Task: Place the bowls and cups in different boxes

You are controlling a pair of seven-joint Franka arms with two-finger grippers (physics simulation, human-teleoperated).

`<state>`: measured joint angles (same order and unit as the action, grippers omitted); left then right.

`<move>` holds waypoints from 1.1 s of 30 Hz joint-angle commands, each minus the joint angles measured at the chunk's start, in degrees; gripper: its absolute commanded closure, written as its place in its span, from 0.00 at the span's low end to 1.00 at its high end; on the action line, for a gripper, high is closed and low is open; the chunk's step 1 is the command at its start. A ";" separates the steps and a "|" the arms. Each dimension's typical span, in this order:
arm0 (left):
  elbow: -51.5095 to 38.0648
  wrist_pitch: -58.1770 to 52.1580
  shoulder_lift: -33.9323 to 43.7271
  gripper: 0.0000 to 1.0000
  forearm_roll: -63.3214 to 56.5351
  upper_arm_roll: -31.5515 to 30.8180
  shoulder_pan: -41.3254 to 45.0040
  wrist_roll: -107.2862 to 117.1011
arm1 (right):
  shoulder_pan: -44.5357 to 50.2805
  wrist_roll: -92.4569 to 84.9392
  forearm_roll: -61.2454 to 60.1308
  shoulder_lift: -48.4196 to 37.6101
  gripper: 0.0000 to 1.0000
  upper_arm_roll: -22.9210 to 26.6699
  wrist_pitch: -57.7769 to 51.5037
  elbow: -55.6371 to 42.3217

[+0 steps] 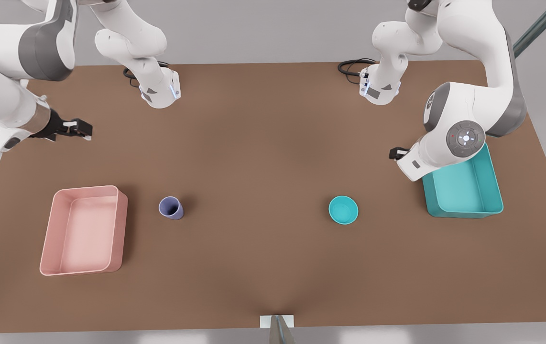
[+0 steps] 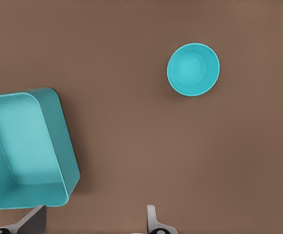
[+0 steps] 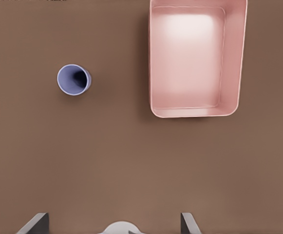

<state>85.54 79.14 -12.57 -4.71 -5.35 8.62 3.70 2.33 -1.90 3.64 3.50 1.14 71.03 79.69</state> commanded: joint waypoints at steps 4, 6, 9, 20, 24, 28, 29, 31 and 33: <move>-0.81 0.58 -6.32 0.00 0.06 -0.19 0.61 0.96 | 2.67 -0.03 0.67 6.68 0.00 0.00 0.86 -0.85; -6.70 4.96 -16.86 0.00 4.71 -0.28 0.00 0.87 | 6.45 0.67 -0.56 12.67 0.00 -0.35 9.47 -0.85; -7.76 18.67 -25.92 0.00 11.48 -0.28 -4.04 -4.49 | 9.62 4.72 -2.23 17.76 0.00 -0.35 17.56 -0.32; 1.91 42.32 -30.32 0.00 18.25 -0.98 -3.61 -4.41 | 7.69 4.80 -9.00 22.60 0.00 -0.26 40.15 12.42; 2.96 41.88 -30.32 0.00 18.25 -1.33 -2.90 -4.49 | 6.98 4.63 -9.35 24.45 0.00 -0.26 42.96 12.95; 3.76 39.78 -30.41 0.00 17.72 -1.33 -2.38 -4.76 | 6.45 4.37 -9.17 23.48 0.00 -0.09 45.07 19.10; 3.84 38.90 -30.41 0.00 17.63 -1.33 -2.38 -4.76 | 6.45 4.37 -9.17 23.13 0.00 -0.09 46.30 20.68; 4.11 38.37 -30.76 0.00 17.72 -1.33 -2.29 -4.67 | 6.02 4.28 -9.17 23.13 0.00 -0.09 48.50 23.14; 4.11 38.46 -31.02 0.30 17.63 -1.42 -1.94 -4.58 | 5.75 4.19 -9.17 23.13 0.00 -0.09 49.20 24.20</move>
<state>89.65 118.06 -43.63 13.04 -6.74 6.55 0.22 8.22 1.64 -5.45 26.76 1.05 116.12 103.43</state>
